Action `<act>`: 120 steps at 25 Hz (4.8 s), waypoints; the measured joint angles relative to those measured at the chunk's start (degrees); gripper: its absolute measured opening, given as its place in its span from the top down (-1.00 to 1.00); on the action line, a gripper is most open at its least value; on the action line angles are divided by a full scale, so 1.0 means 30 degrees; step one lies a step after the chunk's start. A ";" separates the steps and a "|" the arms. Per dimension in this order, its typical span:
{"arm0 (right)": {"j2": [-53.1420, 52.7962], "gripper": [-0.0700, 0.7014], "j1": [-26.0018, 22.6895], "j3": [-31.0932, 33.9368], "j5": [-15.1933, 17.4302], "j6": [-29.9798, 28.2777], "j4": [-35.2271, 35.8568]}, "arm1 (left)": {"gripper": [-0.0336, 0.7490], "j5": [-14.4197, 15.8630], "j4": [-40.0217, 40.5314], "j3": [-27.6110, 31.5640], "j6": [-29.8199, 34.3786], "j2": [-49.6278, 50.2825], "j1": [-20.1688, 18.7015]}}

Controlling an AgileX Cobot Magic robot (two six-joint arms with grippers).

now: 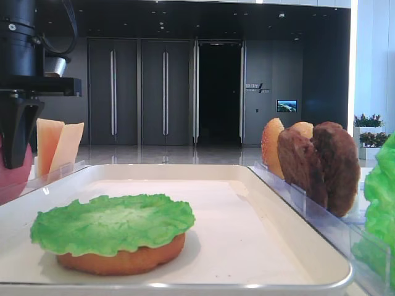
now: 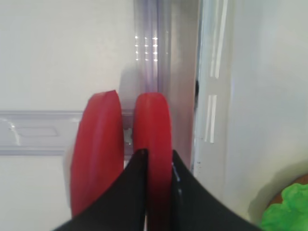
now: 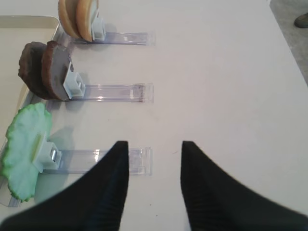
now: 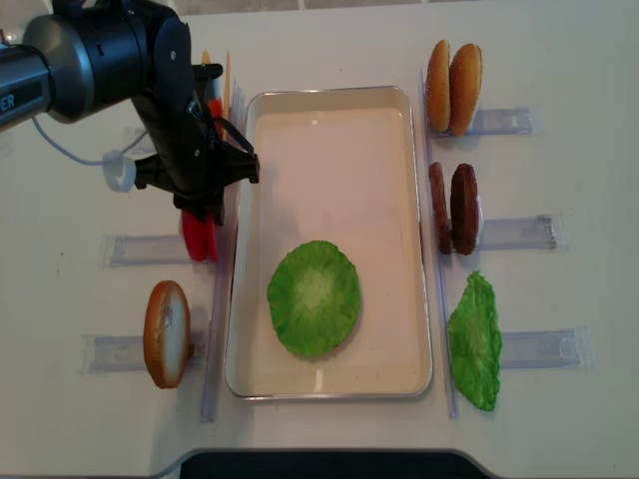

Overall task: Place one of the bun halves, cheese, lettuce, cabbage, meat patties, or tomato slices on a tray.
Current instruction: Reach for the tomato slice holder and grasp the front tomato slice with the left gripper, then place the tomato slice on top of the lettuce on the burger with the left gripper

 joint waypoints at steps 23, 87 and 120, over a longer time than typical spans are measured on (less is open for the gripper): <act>0.0000 0.08 0.0000 0.0000 -0.0019 0.0015 0.0000 | 0.78 0.1416 -0.0447 -0.0034 0.0584 -0.6467 -0.0020; 0.0000 0.08 0.0197 0.0000 -0.0038 0.0038 0.0000 | 0.78 -0.4181 -3.3406 1.3905 2.9687 -0.5996 -0.0020; 0.0000 0.08 0.0197 0.0000 -0.0038 0.0084 0.0000 | 0.78 -0.5121 -3.3724 1.3889 3.2781 -0.3662 -0.0020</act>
